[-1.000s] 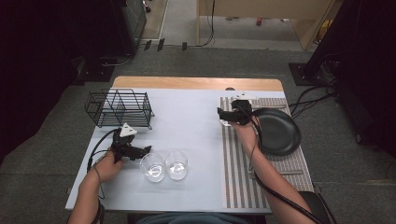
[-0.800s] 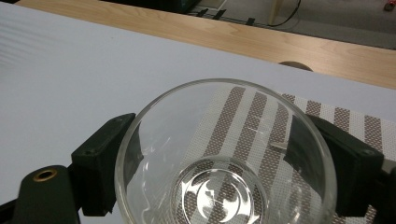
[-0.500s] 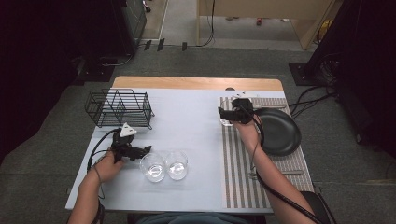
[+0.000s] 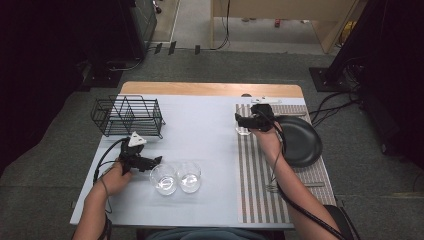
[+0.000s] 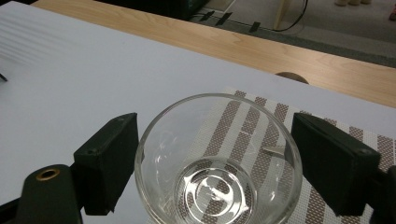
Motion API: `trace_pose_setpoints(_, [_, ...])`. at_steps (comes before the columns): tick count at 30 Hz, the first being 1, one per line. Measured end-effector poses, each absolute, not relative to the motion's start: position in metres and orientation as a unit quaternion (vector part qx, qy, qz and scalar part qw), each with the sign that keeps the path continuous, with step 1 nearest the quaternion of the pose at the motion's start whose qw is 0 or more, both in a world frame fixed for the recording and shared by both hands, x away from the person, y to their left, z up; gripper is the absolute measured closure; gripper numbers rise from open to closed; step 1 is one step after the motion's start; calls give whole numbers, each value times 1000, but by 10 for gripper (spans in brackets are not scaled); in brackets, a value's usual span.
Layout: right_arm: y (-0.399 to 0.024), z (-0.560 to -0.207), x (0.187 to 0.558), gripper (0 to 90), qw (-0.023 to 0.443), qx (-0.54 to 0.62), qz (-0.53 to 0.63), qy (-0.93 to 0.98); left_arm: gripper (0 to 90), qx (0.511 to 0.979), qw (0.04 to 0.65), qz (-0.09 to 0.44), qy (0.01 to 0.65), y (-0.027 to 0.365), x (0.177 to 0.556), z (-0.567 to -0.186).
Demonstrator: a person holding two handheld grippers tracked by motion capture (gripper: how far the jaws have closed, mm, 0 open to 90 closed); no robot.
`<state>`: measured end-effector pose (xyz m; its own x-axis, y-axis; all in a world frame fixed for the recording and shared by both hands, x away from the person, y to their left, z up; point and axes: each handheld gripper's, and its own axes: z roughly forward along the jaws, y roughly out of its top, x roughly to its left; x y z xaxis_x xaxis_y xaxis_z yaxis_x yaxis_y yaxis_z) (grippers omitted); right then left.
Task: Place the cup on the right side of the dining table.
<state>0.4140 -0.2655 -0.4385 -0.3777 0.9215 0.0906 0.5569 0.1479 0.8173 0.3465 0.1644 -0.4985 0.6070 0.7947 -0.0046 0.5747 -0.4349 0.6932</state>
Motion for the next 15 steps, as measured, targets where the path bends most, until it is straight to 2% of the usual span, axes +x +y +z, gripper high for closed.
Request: trace_pose_setpoints(15, [-272, -427, 408, 186, 229, 512, 416, 716, 0, 831, 336, 164, 412, 164, 347, -498])
